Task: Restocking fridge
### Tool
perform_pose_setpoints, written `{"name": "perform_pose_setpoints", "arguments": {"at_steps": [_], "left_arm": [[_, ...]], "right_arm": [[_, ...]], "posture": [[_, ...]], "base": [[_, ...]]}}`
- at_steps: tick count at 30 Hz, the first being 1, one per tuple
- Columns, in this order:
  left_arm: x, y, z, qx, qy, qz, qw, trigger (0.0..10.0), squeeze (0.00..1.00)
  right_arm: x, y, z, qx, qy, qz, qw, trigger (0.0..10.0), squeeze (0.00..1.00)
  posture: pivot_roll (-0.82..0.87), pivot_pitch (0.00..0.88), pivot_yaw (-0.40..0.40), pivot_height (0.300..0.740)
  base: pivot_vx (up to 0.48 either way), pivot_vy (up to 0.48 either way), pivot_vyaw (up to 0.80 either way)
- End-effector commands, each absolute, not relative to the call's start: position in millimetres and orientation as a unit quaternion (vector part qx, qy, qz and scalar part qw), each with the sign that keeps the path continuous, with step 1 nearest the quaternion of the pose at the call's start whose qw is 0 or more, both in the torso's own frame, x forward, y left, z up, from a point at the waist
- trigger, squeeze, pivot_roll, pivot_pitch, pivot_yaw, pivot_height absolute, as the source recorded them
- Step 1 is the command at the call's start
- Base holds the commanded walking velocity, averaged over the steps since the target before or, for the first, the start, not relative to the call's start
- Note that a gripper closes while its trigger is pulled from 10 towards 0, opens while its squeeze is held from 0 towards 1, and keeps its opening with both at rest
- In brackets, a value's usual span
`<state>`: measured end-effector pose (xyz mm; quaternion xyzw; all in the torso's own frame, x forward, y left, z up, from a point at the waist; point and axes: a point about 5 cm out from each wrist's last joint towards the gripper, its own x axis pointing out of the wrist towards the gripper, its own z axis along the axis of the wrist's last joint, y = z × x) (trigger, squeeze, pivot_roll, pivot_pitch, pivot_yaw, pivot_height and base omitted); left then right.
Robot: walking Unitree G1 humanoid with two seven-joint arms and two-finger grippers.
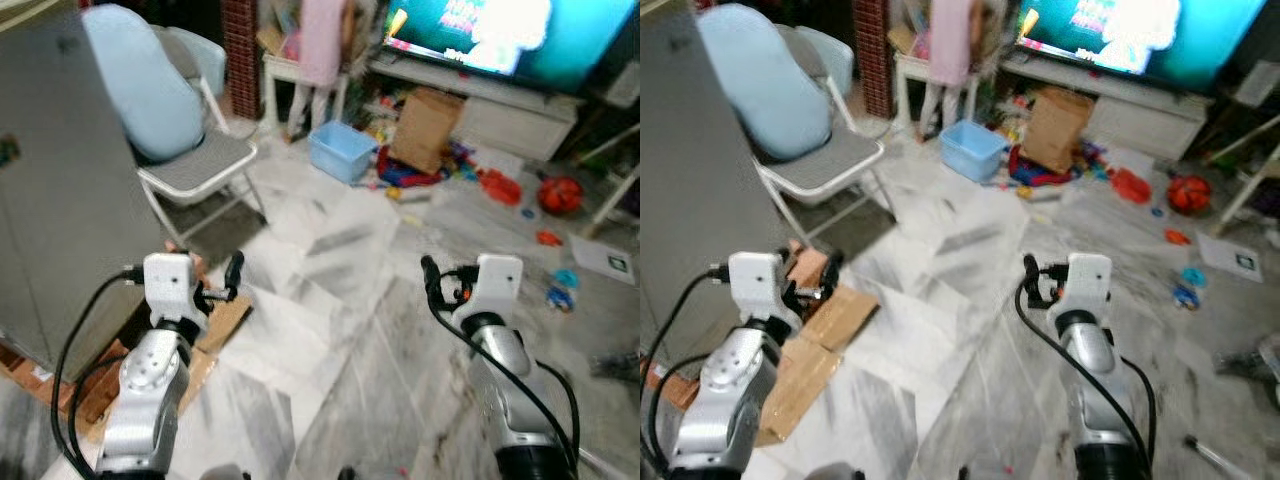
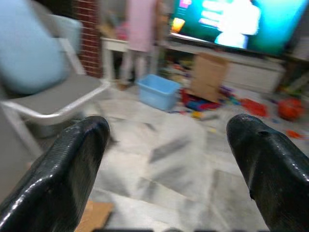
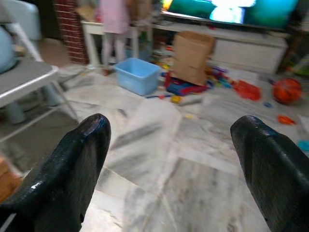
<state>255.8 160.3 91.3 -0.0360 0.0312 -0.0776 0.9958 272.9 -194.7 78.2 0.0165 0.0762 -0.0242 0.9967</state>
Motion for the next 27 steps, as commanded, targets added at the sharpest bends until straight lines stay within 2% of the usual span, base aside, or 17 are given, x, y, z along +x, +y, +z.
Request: {"name": "perform_pose_setpoints", "arguments": {"at_steps": [1,25,27], "left_arm": [[255.6,154.8,93.6,-0.036,0.029,-0.093,0.995,10.0,0.00],[256.4,150.2,93.6,-0.033,0.024,-0.119,0.992,10.0,0.00],[256.5,149.0,94.2,-0.033,0.022,-0.125,0.991,10.0,0.00]], "right_arm": [[274.5,-199.8,82.5,0.014,0.069,-0.034,0.997,10.0,0.00],[275.3,-205.7,84.0,0.009,0.067,-0.064,0.996,10.0,0.00],[275.1,-206.2,83.6,0.012,0.068,-0.066,0.995,10.0,0.00]], "posture": [[0.02,0.000,-0.051,0.740],[0.01,0.000,-0.037,0.740],[0.00,0.000,-0.034,0.740]], "base": [[0.000,0.000,-0.80],[0.000,0.000,-0.80],[0.296,0.000,-0.80]]}}
